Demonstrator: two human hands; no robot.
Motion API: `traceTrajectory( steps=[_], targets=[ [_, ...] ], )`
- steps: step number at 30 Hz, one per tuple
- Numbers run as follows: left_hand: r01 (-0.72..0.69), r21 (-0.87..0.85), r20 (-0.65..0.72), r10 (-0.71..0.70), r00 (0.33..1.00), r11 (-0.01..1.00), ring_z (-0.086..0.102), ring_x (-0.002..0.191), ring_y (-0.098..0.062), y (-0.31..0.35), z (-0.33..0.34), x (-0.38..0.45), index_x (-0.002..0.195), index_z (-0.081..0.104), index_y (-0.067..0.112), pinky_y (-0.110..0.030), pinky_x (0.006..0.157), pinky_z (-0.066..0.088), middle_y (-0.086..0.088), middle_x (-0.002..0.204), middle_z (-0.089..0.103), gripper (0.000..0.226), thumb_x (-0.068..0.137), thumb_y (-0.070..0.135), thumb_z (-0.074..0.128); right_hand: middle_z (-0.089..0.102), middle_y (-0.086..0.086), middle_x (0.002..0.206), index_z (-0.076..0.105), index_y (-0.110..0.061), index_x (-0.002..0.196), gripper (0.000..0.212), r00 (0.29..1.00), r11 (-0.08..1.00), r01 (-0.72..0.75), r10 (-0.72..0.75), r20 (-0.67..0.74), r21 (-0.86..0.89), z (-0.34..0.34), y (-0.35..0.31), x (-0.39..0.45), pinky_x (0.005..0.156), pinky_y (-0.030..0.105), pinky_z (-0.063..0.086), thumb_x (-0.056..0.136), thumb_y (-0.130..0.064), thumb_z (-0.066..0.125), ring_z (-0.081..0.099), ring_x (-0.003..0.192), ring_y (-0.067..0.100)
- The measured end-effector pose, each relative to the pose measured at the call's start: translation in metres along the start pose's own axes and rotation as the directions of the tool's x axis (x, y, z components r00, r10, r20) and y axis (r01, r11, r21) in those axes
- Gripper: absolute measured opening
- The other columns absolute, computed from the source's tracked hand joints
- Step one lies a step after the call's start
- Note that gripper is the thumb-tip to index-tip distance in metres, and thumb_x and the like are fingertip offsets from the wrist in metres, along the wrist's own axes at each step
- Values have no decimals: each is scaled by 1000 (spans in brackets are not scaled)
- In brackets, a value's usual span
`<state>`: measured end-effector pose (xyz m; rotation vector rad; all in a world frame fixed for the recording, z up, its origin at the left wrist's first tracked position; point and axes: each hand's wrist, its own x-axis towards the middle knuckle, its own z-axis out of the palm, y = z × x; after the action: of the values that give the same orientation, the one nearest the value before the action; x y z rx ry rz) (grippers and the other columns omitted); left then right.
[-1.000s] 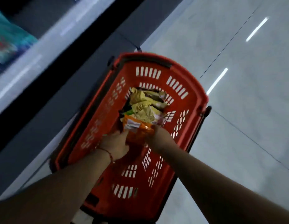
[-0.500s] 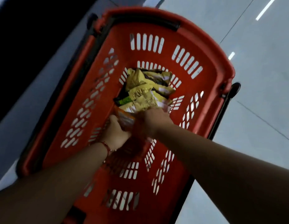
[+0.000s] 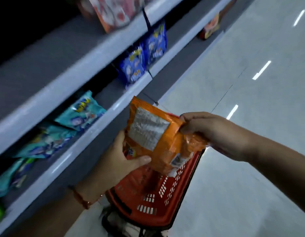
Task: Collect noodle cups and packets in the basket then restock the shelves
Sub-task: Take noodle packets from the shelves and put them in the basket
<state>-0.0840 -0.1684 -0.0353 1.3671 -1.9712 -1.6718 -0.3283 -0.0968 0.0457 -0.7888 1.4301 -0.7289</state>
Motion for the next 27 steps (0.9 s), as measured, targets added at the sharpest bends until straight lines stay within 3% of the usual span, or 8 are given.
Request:
traceTrajectory(
  steps=[6,9,13,16,18,20,25,27],
  targets=[
    [-89,34,-128,93,987,995,63,103,3,134,-96,-135,111,48,53,-42,89,54,28,110,66,60,60,54,80,65,9,76,66,-13,79,7,986,966,166,-167,-15,200,59,-139,-123,65,23,54,79,-19,68,63,71,19],
    [-150,13,-228,149,962,989,61,96,11,167,-141,-203,108,50,43,-30,83,52,33,106,64,48,75,33,83,64,10,87,71,-13,93,31,960,896,277,-275,-56,348,115,-183,-170,72,22,56,72,-35,78,62,78,18],
    [-224,-44,-357,195,914,974,63,102,6,188,-206,-296,109,49,57,-30,85,51,31,110,65,50,78,34,80,63,12,130,65,-16,126,72,912,846,357,-408,50,397,213,-218,-215,99,43,52,67,-55,80,62,117,27],
    [-291,-73,-470,224,853,954,62,107,5,193,-255,-373,120,47,54,-29,88,49,30,115,64,55,80,35,80,62,10,135,53,-17,138,65,879,857,436,-471,77,274,299,-237,-238,103,47,46,80,-36,77,59,124,30],
    [-329,-62,-531,248,810,942,63,107,1,196,-286,-425,124,47,46,-35,91,52,25,116,66,56,78,41,79,68,8,126,55,-19,135,51,840,832,520,-539,61,194,350,-254,-252,95,39,53,88,-8,67,63,119,28],
    [-370,-19,-584,290,758,929,63,107,2,201,-315,-475,124,43,53,-35,91,53,26,117,65,60,77,45,79,71,3,120,57,-21,133,51,800,797,581,-597,66,165,398,-276,-267,83,28,56,88,2,60,67,112,21],
    [-313,152,-710,324,626,938,61,105,9,215,-379,-585,128,22,74,-35,92,53,38,116,60,82,71,57,79,73,6,114,58,-14,130,57,702,720,658,-692,167,220,490,-327,-297,73,21,56,76,1,66,71,99,19],
    [-202,197,-762,279,584,959,62,102,7,220,-397,-624,127,11,78,-33,91,53,37,111,63,90,62,73,73,73,4,116,56,-19,131,70,660,701,674,-713,236,232,516,-348,-310,72,20,56,67,-17,85,72,97,17]
  ],
)
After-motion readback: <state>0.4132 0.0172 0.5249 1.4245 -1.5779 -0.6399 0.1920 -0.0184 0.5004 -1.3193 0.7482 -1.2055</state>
